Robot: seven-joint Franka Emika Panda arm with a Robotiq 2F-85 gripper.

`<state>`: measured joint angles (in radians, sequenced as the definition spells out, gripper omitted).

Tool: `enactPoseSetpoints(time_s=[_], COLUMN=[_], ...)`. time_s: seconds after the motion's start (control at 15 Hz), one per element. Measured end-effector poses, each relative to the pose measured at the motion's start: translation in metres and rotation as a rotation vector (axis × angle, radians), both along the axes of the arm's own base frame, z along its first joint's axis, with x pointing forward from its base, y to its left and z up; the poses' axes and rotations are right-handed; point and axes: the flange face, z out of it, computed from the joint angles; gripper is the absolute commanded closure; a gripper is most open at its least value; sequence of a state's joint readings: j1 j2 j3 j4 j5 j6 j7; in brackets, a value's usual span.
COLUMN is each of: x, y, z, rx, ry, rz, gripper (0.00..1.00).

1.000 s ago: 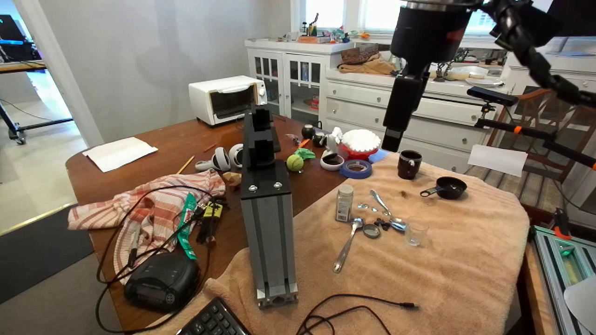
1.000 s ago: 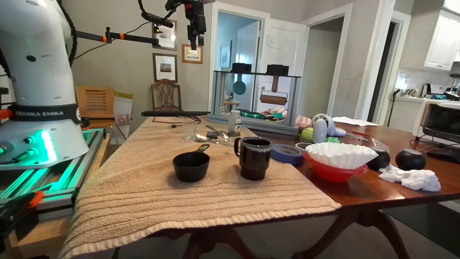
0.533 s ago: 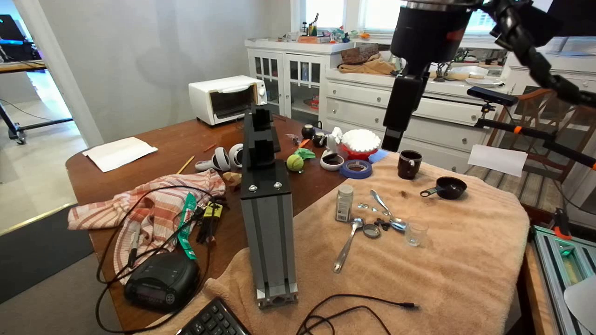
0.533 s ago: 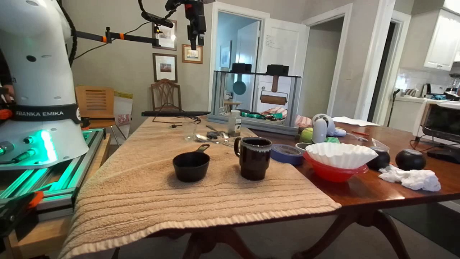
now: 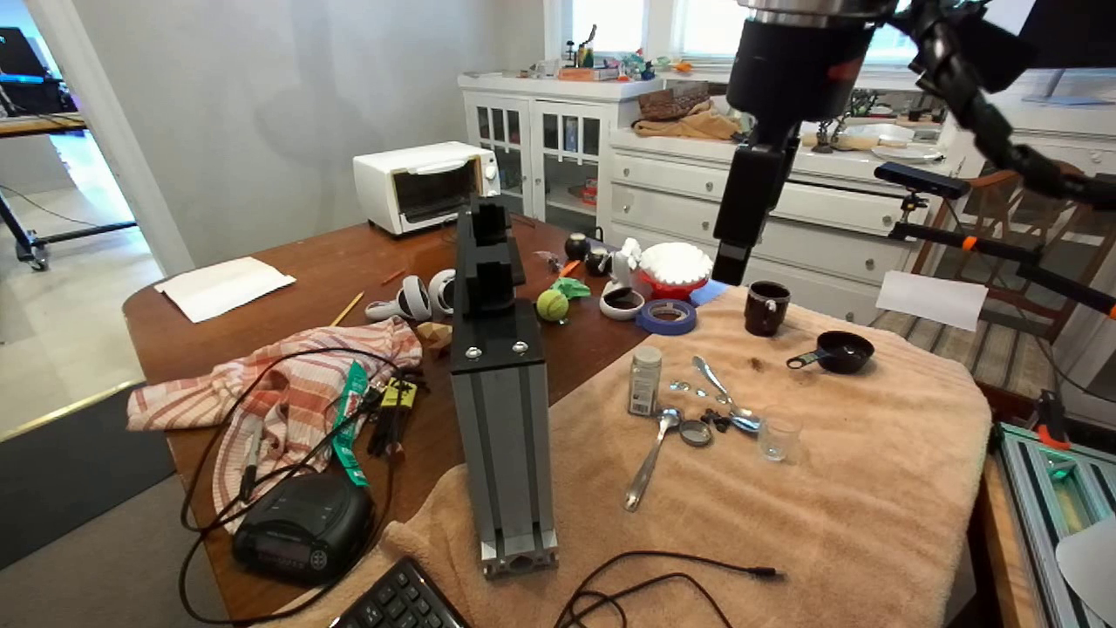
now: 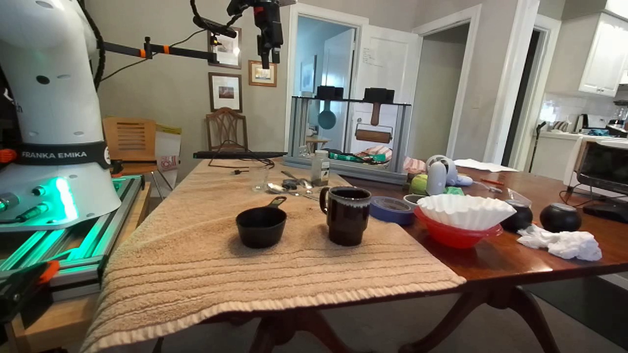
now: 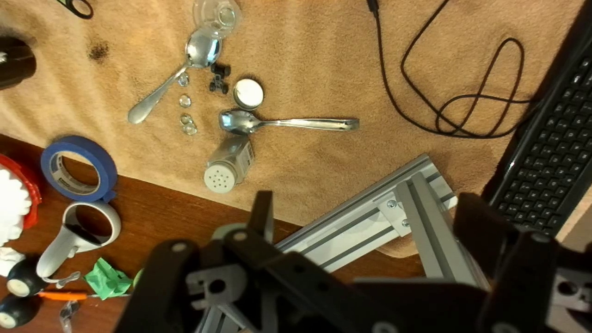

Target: Move the glass jar backwards then place the lid on the jar.

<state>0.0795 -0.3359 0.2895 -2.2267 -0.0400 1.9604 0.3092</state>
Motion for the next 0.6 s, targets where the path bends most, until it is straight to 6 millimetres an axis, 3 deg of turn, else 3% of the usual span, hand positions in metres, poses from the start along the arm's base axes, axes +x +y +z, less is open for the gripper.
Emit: enactPoseSetpoints(time_s=[0.2, 0.4, 0.6], x=[0.022, 0.057, 0.092], y=[-0.009, -0.015, -0.036], z=[-0.024, -0.056, -0.089], rx=[-0.028, -0.006, 0.044], ry=[0.021, 0.038, 0.059], rz=[0.002, 0.038, 0.051], gripper=[0.0, 0.0, 0.0])
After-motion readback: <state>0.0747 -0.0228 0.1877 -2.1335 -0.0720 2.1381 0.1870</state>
